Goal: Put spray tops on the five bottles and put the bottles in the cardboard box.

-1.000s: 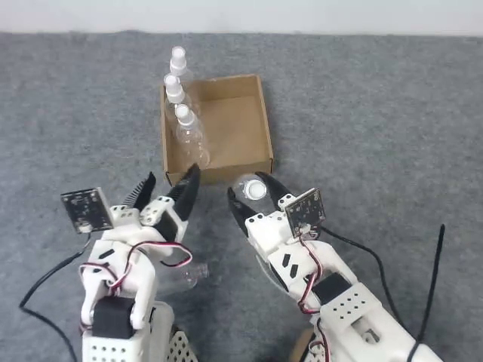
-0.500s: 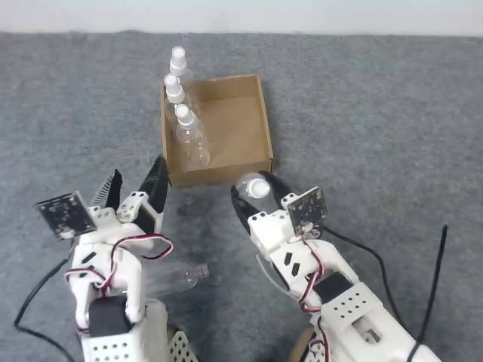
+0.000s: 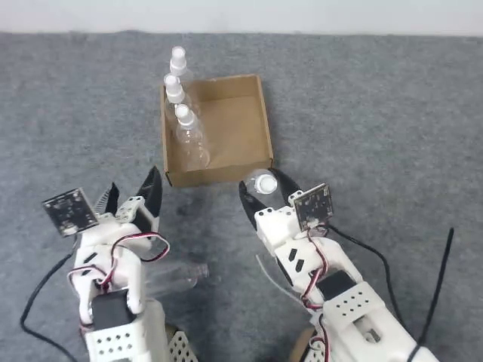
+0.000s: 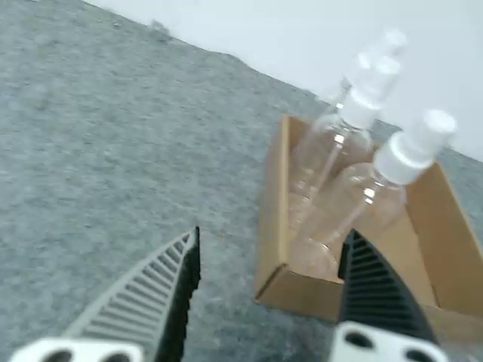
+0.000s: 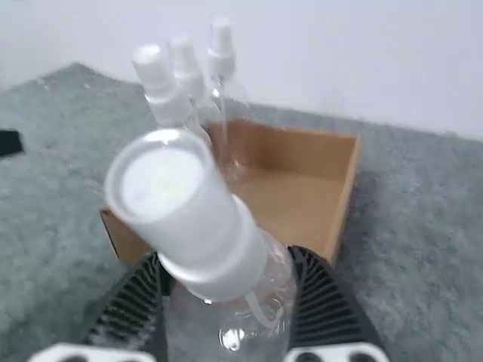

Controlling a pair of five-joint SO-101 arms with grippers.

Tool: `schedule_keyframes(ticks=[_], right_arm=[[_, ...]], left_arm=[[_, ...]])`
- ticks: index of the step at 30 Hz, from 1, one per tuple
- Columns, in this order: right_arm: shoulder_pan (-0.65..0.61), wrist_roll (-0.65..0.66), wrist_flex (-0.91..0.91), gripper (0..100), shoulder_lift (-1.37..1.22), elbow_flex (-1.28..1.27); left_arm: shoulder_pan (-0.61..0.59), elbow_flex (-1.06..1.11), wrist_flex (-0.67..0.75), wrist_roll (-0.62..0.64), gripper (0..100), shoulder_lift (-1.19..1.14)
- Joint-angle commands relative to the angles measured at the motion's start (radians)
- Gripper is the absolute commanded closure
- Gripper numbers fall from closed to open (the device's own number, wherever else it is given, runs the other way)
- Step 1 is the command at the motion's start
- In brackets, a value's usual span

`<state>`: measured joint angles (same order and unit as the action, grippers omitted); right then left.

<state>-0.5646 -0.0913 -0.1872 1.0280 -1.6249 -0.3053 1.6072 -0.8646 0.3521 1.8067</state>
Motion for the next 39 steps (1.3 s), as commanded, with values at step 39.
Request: schedule_keyframes(ticks=[39], right_arm=[[0.039,0.043,0.750,98.2,-0.461,1.089]], left_arm=[[-0.015,0.073,0.196,-0.008,72,-0.008]])
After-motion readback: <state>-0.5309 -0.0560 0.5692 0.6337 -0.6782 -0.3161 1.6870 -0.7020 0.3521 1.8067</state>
